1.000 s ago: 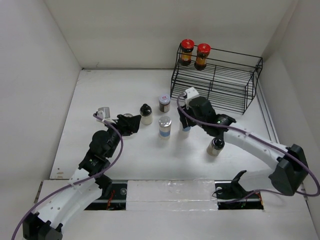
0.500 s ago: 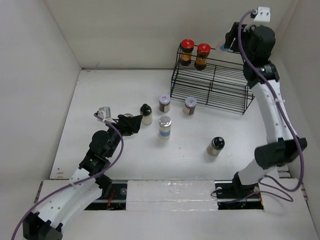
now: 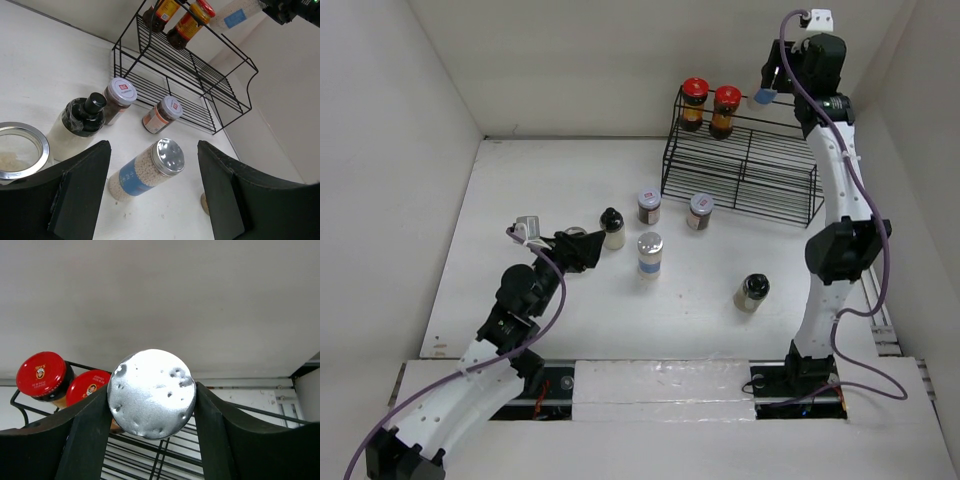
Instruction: Organize the condiment bottles
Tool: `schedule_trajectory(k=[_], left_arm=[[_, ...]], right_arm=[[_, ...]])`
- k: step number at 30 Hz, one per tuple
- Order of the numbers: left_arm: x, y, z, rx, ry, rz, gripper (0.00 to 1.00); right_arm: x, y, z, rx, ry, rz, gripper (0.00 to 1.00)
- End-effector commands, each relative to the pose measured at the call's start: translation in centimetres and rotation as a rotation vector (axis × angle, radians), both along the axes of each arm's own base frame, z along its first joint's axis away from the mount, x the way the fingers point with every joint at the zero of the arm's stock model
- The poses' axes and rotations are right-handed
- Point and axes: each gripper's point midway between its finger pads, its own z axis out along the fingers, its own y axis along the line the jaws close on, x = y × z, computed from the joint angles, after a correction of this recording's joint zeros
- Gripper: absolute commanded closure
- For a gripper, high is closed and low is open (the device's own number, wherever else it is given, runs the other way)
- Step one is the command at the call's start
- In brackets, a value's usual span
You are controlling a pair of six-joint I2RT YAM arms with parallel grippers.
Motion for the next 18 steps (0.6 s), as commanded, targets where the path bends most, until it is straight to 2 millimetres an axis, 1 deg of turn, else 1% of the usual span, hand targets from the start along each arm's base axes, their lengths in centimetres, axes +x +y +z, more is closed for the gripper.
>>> schedule_trajectory(k=[1,2,3,4,5,6,8,9,10,11,12,13,15,17,18], left_arm=[[-0.1,0.0,1.5,-0.021,-0.053,-0.002,0.35],[-0.1,0.0,1.3,-0.021,-0.055,-0.002,0.35],[-0.1,0.0,1.1,-0.017,-0.047,-0.002,0.35],[0.0,-0.1,1.4,-0.018,-0.049,-0.002,0.35],[0.0,-0.1,1.1,-0.012,-0.039,-0.002,0.35],[0.0,-0.1,1.1,-0.012,-0.039,-0.002,0.35],[0.0,-0.1,1.4,-0.017,-0.048,-0.002,0.35],[0.0,-0.1,1.4,-0.017,-0.048,-0.002,0.35],[0.0,-0.1,1.4,-0.017,-0.048,-0.002,0.35],[-0.1,0.0,1.6,-0.022,-0.056,-0.002,0.35],[-0.1,0.0,1.1,-0.017,-0.047,-0.002,0.35],[-0.1,0.0,1.1,-0.017,-0.047,-0.002,0.33],[-0.2,0.0,1.3,-0.015,-0.044,-0.002,0.33],[-0.1,0.0,1.6,-0.02,-0.053,-0.002,0.33],[-0.1,0.0,1.6,-0.021,-0.053,-0.002,0.33]], right_arm=[[-1.3,0.0,2.9,0.0,-0.072,0.014,0.63],[-1.3,-0.2,1.4,-0.003,-0.036,0.002,0.63],[-1.5,-0.2,1.2,-0.003,-0.03,0.002,0.63],[-1.4,-0.2,0.7,-0.004,-0.019,0.002,0.63],[-1.5,-0.2,0.0,-0.005,-0.002,0.002,0.63],[-1.9,-0.1,0.0,-0.014,-0.001,0.012,0.63],[-1.7,-0.2,-0.7,-0.016,0.008,0.003,0.62],[-1.8,-0.3,-0.1,-0.024,-0.004,0.004,0.62],[-1.7,-0.3,-0.5,-0.025,0.014,0.004,0.62],[-1.9,0.2,-0.4,-0.026,0.02,0.014,0.62],[-1.9,0.2,-0.4,-0.026,0.02,0.014,0.62],[-1.8,0.7,-0.8,-0.037,0.023,0.014,0.62],[-1.8,0.5,-0.8,-0.039,0.023,0.002,0.61],[-1.1,0.7,-1.6,-0.039,0.049,0.011,0.58],[-0.9,1.2,-2.1,-0.04,0.061,0.02,0.57]])
